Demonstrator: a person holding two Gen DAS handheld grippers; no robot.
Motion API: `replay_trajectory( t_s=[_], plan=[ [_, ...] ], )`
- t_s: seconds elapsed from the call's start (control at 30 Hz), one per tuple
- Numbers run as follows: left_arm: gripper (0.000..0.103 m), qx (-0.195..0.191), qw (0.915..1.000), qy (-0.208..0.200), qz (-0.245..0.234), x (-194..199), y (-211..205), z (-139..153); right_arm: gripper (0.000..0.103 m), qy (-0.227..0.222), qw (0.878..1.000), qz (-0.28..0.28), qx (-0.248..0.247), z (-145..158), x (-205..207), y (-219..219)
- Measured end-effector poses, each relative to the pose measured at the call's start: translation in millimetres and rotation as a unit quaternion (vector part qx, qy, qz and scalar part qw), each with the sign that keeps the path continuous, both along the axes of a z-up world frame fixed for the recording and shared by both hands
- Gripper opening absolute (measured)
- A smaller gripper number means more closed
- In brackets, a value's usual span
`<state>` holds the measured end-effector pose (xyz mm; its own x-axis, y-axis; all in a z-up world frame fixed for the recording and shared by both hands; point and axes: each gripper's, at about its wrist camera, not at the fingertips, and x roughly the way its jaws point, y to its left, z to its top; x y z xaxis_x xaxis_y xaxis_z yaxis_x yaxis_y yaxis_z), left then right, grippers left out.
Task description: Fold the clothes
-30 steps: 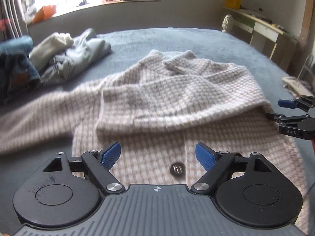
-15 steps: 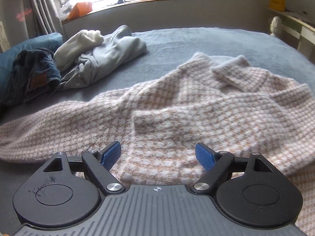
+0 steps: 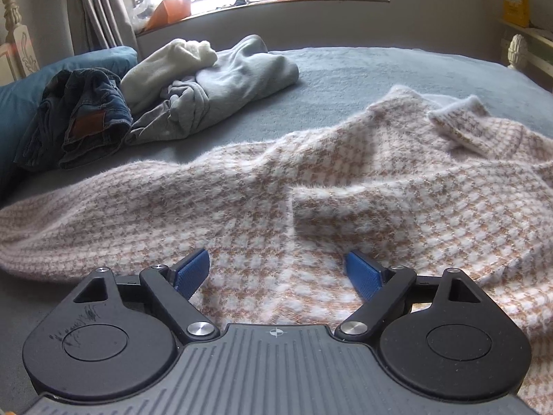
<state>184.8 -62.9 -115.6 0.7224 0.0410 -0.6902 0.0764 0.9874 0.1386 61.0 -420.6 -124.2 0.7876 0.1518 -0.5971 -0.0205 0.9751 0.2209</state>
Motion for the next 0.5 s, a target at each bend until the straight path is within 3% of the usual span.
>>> replay_trajectory(
  t_s=[0.03,0.13,0.33,0.43,0.5],
  plan=[
    [0.088,0.001,1.0,-0.001,-0.003,0,2,1,0.018,0.026,1.0,0.006,0.007,-11,8,0],
    [0.087,0.007,0.9999,-0.005,-0.013,-3,8,8,0.018,0.027,0.999,-0.004,0.017,-2,5,1],
    [0.087,0.029,0.9984,-0.005,-0.048,-23,36,29,0.02,-0.025,0.999,0.039,0.008,45,4,22],
    [0.087,0.008,0.9987,0.005,-0.05,-28,46,30,0.02,-0.019,0.997,0.076,-0.006,45,34,49],
    [0.087,-0.016,0.9986,0.009,-0.05,-31,49,27,0.02,0.009,0.995,0.097,-0.01,30,59,69]
  ],
)
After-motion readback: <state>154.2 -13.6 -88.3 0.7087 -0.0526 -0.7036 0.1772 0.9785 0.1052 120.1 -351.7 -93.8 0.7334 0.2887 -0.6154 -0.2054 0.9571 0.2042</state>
